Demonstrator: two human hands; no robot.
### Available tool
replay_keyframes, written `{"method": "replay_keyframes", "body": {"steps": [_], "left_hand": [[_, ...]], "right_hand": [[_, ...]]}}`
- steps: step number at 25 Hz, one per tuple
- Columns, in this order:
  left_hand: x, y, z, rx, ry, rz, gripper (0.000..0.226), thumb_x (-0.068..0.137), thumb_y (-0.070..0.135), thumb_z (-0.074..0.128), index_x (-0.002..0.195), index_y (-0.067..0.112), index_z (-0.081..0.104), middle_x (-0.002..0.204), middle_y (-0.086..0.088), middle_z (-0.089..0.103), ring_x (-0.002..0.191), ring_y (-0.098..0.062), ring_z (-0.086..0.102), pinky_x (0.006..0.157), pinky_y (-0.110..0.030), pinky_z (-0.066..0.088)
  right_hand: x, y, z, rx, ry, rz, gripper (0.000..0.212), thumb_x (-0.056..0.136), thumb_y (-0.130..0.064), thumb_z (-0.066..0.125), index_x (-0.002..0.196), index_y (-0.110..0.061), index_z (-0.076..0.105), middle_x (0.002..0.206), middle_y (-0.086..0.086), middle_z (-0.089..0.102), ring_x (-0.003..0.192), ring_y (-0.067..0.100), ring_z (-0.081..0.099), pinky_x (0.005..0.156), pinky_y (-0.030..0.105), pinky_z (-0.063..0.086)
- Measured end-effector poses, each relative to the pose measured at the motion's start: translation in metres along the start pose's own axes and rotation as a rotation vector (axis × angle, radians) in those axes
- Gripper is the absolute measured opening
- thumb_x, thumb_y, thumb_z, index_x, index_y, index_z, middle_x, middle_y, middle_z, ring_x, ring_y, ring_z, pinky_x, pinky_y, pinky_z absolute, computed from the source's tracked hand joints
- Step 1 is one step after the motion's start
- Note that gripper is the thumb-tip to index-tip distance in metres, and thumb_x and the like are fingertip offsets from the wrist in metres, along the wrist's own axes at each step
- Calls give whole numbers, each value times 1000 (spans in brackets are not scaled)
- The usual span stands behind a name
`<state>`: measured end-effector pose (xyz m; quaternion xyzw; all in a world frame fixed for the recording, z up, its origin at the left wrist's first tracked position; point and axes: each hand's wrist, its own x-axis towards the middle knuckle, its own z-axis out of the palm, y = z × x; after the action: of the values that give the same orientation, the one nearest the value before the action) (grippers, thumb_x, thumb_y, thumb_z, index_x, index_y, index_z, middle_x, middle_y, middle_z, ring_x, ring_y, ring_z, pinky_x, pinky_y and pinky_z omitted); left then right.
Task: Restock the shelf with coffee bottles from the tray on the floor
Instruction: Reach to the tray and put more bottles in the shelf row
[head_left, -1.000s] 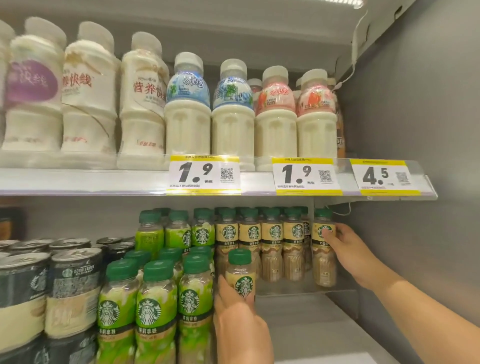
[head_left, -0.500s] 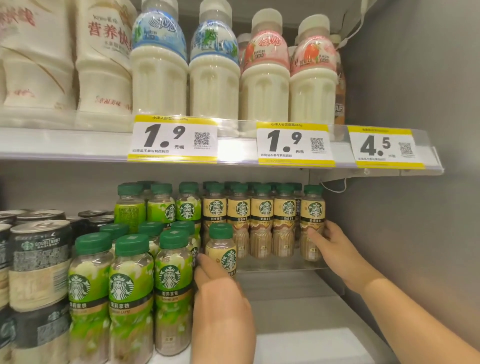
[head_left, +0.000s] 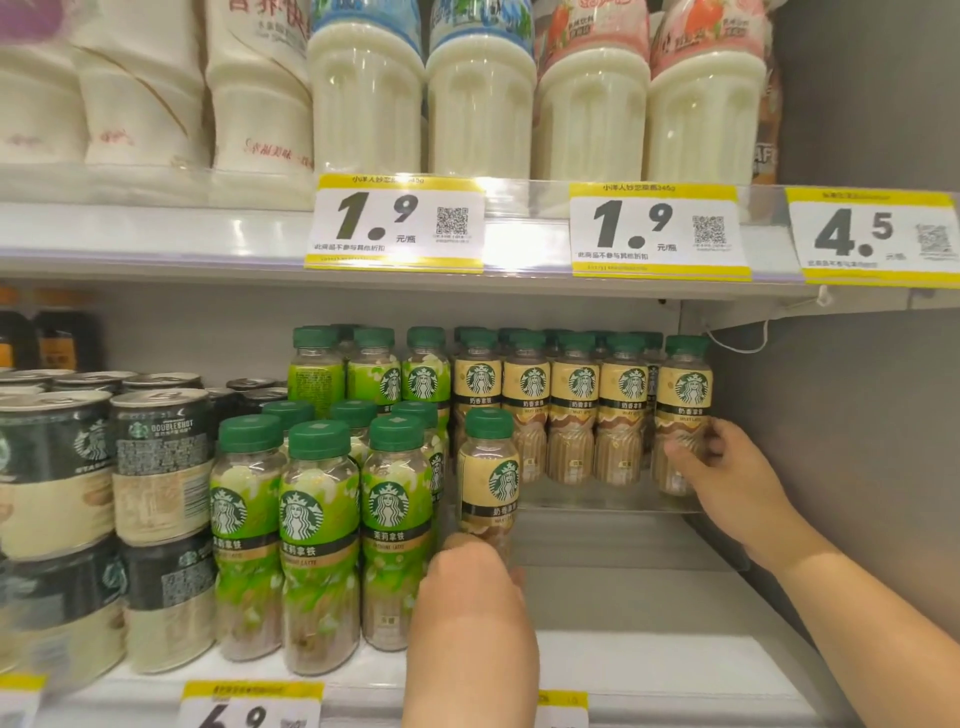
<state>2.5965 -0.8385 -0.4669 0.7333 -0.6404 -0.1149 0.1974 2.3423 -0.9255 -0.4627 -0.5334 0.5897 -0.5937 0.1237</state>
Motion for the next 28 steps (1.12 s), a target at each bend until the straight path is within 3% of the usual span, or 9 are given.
{"method": "replay_keyframes", "body": {"steps": [2,5,9,12,21,28], "left_hand": [[9,0,-4,67,-19,15,28,101,22,49,124,7,54,127,-9,60,119,-28,59,89,-31,49],[14,0,-2,119,5,32,31,99,5,44,127,5,55,129,-11,60,120,-29,59,90,-32,50],[21,1,1,109,20,29,31,98,4,45,127,7,56,127,-10,61,118,-26,61,90,-30,50],[22,2,0,104,24,12,35,97,1,42,130,5,55,130,-10,59,121,-26,60,92,-31,49],[34,6,8,139,-32,21,29,101,11,45,126,8,59,128,-7,63,118,-24,62,89,-30,51],[45,9,7,227,-88,26,38,100,4,42,137,4,48,140,-8,54,128,-24,54,97,-32,48]], "right_hand": [[3,2,0,15,19,27,50,87,-31,72,128,-13,50,118,6,64,106,25,63,97,50,51],[8,1,1,37,-10,39,42,90,-24,69,125,-9,52,112,6,64,103,25,63,94,45,51],[12,0,3,31,-7,41,27,89,-19,70,112,-16,56,102,3,65,96,22,62,91,41,51],[11,-2,3,40,-4,31,25,90,-17,68,114,-15,60,92,-5,64,88,16,61,84,35,48],[8,0,3,-2,-24,14,33,94,-21,62,126,-15,60,106,0,65,103,23,63,94,39,49],[6,-3,3,-56,-47,26,34,96,-23,59,130,-15,57,117,3,67,102,19,60,93,36,46]]}}
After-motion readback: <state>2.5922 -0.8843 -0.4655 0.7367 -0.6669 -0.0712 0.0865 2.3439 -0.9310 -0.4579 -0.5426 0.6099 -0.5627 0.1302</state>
